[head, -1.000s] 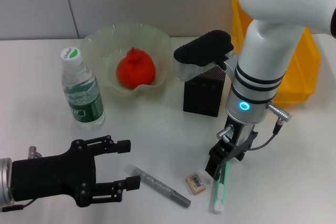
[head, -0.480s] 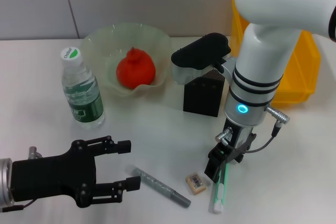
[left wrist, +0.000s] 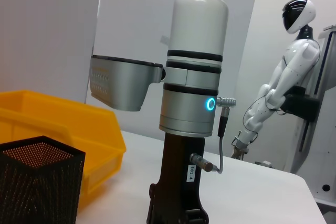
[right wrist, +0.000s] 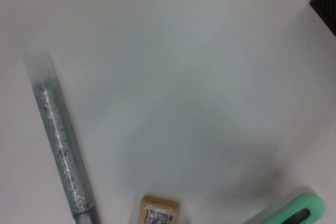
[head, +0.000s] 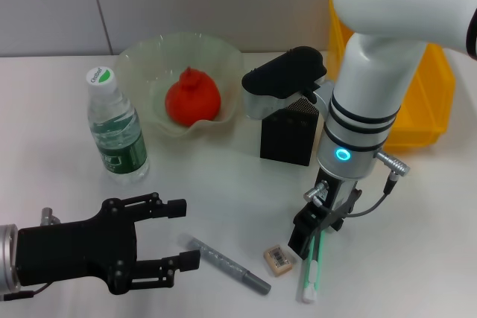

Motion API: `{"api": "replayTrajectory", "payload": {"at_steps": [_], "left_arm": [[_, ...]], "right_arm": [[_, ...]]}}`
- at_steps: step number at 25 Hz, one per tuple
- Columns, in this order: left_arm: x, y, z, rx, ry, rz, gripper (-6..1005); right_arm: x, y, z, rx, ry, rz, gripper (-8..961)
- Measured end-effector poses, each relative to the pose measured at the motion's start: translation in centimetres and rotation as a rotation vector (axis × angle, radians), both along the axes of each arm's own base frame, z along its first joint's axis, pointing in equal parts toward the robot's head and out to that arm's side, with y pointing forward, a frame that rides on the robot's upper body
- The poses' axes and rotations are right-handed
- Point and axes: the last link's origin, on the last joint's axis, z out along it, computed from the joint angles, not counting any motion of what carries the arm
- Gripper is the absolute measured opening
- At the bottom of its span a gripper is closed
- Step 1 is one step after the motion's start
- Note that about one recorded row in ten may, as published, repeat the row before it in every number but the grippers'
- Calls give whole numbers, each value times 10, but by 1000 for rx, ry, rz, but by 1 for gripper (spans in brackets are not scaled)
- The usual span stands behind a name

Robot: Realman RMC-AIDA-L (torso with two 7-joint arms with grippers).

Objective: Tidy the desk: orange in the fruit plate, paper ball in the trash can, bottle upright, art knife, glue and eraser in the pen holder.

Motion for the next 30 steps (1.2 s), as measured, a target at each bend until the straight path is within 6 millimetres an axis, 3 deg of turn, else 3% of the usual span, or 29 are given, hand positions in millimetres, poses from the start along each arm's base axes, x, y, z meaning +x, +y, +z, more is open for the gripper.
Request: {"api": "replayTrajectory", "payload": {"at_steps": [30], "left_arm": [[1, 1, 0, -1, -1, -3, 778]], "right_arm": [[1, -4, -6, -32, -19, 45, 675]]}}
